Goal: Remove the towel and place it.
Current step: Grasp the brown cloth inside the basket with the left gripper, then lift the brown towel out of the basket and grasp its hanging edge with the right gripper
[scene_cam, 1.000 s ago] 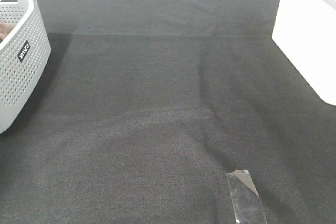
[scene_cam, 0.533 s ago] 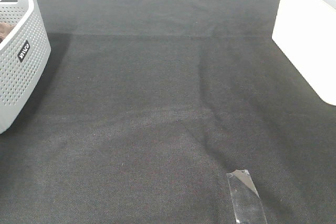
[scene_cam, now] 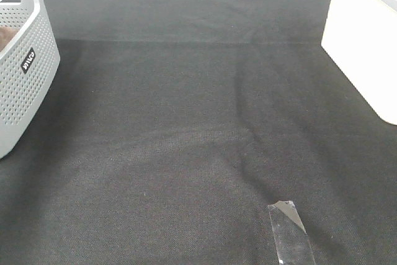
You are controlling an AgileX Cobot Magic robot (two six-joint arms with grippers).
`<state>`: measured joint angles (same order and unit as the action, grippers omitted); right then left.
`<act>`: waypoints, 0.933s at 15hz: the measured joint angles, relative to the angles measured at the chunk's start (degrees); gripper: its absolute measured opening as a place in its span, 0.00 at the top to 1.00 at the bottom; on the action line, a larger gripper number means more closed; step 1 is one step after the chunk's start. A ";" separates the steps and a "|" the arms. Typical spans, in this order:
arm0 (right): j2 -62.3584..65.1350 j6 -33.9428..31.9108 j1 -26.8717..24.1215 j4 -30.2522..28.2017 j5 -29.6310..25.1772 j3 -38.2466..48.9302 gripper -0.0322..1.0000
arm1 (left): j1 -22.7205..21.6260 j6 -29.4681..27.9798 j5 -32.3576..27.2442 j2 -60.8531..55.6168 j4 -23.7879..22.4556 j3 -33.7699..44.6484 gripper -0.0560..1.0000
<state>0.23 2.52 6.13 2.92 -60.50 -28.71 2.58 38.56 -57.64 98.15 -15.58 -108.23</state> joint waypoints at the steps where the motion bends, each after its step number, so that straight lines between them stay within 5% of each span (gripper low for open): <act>1: 0.00 0.00 0.00 0.00 0.00 0.00 0.06 | 2.81 -1.09 0.34 -1.78 0.00 0.00 0.95; 6: 0.00 0.00 0.00 0.00 0.00 0.00 0.06 | 15.76 -6.25 1.49 -9.34 -2.23 -0.06 0.95; 9: -1.89 1.15 0.00 1.38 0.74 -0.40 0.06 | 25.55 -16.04 2.18 -9.80 -3.09 -2.52 0.95; 11: -6.88 9.74 0.00 9.80 6.70 -0.86 0.06 | 31.80 -21.72 4.64 -9.74 -4.81 -2.86 0.95; 14: -18.05 34.66 0.00 32.03 17.25 -0.97 0.06 | 39.99 -22.63 5.04 -7.16 -10.14 -3.09 0.95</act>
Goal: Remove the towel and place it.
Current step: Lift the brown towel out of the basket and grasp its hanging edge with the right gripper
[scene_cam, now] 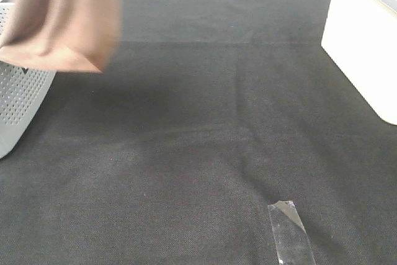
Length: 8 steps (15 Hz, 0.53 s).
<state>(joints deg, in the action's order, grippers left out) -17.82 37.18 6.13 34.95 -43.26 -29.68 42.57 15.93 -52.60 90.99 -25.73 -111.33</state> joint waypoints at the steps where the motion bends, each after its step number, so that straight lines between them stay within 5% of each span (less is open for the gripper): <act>1: -5.16 9.17 0.00 8.48 1.60 -0.29 0.06 | 1.83 0.23 -0.17 1.15 -1.32 0.00 0.95; 4: -22.23 38.96 0.00 33.00 1.60 -0.29 0.06 | 5.27 0.17 -3.50 3.55 -2.29 0.00 0.95; 5: -25.44 44.23 0.00 37.64 1.09 -0.29 0.06 | 5.50 0.00 -4.07 3.84 -2.06 0.00 0.95; 7: -40.91 66.46 0.00 58.21 -5.61 -0.29 0.06 | 6.02 -5.44 -7.39 5.10 -1.32 0.00 0.95; 8: -43.37 69.44 0.00 60.33 -7.33 -0.29 0.06 | 6.02 -7.33 -8.14 5.44 -1.38 0.00 0.95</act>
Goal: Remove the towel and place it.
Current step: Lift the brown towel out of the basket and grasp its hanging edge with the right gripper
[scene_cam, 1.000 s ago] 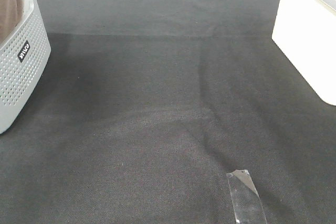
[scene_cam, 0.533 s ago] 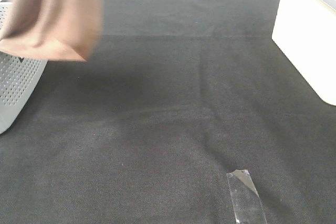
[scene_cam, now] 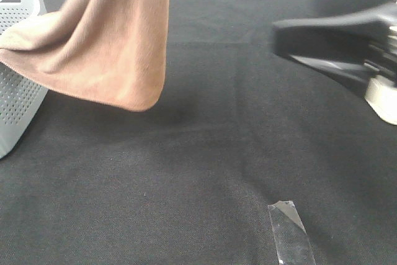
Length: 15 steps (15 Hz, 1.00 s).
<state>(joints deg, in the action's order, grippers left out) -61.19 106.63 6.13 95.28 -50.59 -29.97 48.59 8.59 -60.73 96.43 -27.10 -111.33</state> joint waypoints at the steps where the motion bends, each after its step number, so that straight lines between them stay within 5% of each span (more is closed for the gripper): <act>1: -6.02 6.07 0.00 2.35 -4.47 -0.40 0.06 | 0.00 -4.01 -0.80 0.69 -0.74 0.00 0.95; 3: -16.16 11.17 0.00 3.50 -10.83 -2.86 0.06 | 0.00 -11.75 -0.46 1.49 -2.46 0.00 0.95; 5: -23.78 13.12 0.34 3.78 -13.64 -6.53 0.06 | 0.00 -13.69 2.69 1.60 -2.92 0.00 0.95; 9: -37.53 15.41 7.39 4.24 -11.86 -17.53 0.06 | 0.00 -14.21 7.73 1.60 -3.04 0.00 0.95; 15: -45.49 14.15 10.54 4.70 -11.46 -25.90 0.06 | 0.00 -15.01 12.09 1.60 -2.12 0.00 0.95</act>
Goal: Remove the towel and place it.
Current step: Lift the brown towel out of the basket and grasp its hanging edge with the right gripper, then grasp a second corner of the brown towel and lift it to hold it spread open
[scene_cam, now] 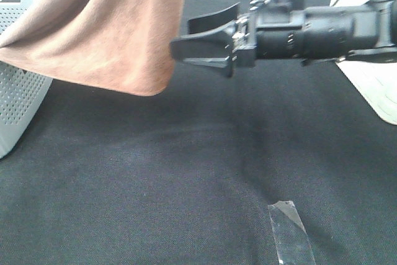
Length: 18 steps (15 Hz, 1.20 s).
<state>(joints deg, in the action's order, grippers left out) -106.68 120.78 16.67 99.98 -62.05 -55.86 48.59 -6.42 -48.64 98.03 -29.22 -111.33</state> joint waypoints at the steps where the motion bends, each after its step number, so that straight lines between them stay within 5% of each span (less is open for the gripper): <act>1: 0.00 -0.06 0.92 -0.17 -0.69 0.00 0.06 | 0.00 -0.23 0.80 0.00 0.00 0.00 0.95; 7: 0.00 0.17 2.75 -0.17 2.41 -0.17 0.10 | 0.00 -4.53 3.44 0.00 -0.46 0.00 0.95; 10: 0.00 0.17 2.75 -0.17 2.86 -0.17 0.42 | 0.00 -4.93 3.44 0.00 -0.80 0.00 0.95; 11: 0.00 0.17 2.75 -0.17 2.86 -0.17 0.57 | 0.00 -4.93 3.38 0.00 -0.92 0.00 0.95; 12: 0.00 0.17 2.75 -0.17 2.86 -0.17 0.84 | 0.00 -4.93 3.09 0.00 -0.92 0.00 0.95; 13: 0.00 0.00 2.75 -0.17 2.86 -0.17 0.95 | 0.00 -4.93 2.81 0.00 -0.92 0.00 0.95; 18: 0.00 -6.02 2.75 -0.17 3.44 -0.17 0.97 | 0.00 -2.06 -0.63 0.00 -0.92 0.00 0.95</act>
<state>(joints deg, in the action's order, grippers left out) -106.68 114.76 19.42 99.81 -58.61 -56.04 48.59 -8.48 -49.27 98.03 -30.14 -111.33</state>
